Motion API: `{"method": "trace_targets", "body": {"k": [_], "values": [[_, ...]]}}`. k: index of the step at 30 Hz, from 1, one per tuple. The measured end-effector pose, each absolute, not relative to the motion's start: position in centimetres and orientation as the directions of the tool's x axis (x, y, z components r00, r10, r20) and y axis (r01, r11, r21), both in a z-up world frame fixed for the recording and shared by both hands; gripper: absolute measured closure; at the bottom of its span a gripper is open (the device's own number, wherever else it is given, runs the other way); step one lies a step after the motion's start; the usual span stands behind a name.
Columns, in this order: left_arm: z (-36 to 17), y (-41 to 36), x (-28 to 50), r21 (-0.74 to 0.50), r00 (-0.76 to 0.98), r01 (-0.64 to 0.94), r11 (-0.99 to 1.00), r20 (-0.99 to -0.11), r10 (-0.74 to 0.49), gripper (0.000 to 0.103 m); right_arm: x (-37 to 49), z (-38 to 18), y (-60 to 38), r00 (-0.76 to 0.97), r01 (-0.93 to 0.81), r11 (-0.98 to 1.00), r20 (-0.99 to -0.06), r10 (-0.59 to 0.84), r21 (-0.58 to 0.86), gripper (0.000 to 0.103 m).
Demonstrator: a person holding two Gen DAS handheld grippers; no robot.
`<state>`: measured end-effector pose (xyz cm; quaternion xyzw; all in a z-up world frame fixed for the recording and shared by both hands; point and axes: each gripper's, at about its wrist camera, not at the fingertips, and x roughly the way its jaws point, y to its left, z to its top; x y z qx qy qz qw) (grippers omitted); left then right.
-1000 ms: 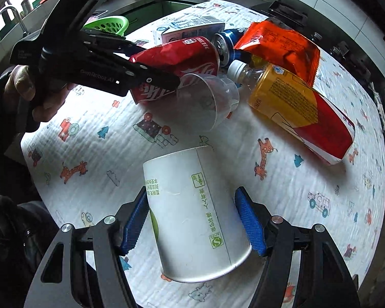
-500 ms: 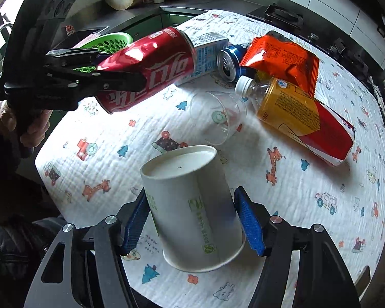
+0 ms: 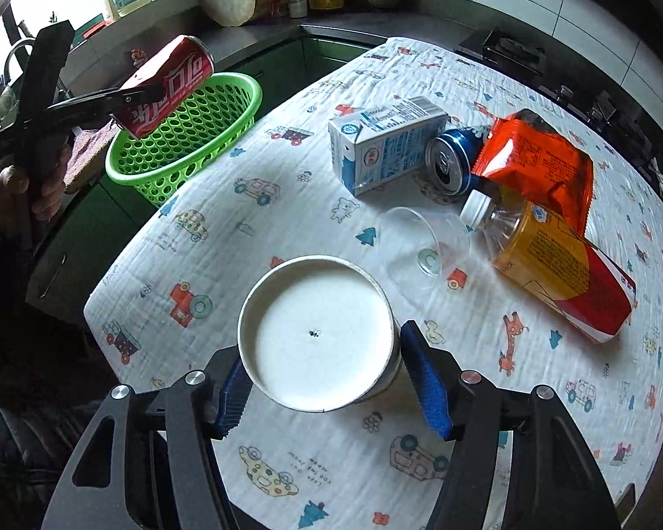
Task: Collect trash
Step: 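Drop the Coca-Cola can into the basket with the left gripper while the right lifts the white cup, then carry the white paper cup to the basket and release it with the right gripper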
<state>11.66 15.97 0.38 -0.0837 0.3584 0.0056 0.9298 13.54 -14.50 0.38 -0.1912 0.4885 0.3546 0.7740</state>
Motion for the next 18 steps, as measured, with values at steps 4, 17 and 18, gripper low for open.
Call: {"method": "trace_targets", "body": {"k": [4, 17, 18], "values": [[-1.3, 19.5, 12.1, -0.155, 0.71, -0.152, 0.976, -0.705, -0.002, 0.039, 13.4, 1.9, -12.1, 0.28, -0.764, 0.643, -0.872, 0.401, 0.05, 0.042], [-6.3, 25.1, 11.9, -0.216, 0.632, -0.261, 0.941, -0.775, -0.003, 0.033, 15.3, 4.0, -1.9, 0.232, -0.823, 0.552, -0.807, 0.542, 0.134, 0.042], [-6.3, 25.3, 11.7, -0.225, 0.635, -0.265, 0.938, -0.772, -0.006, 0.031, 15.5, 4.1, -1.1, 0.225, -0.827, 0.544, -0.803, 0.551, 0.142, 0.042]]}}
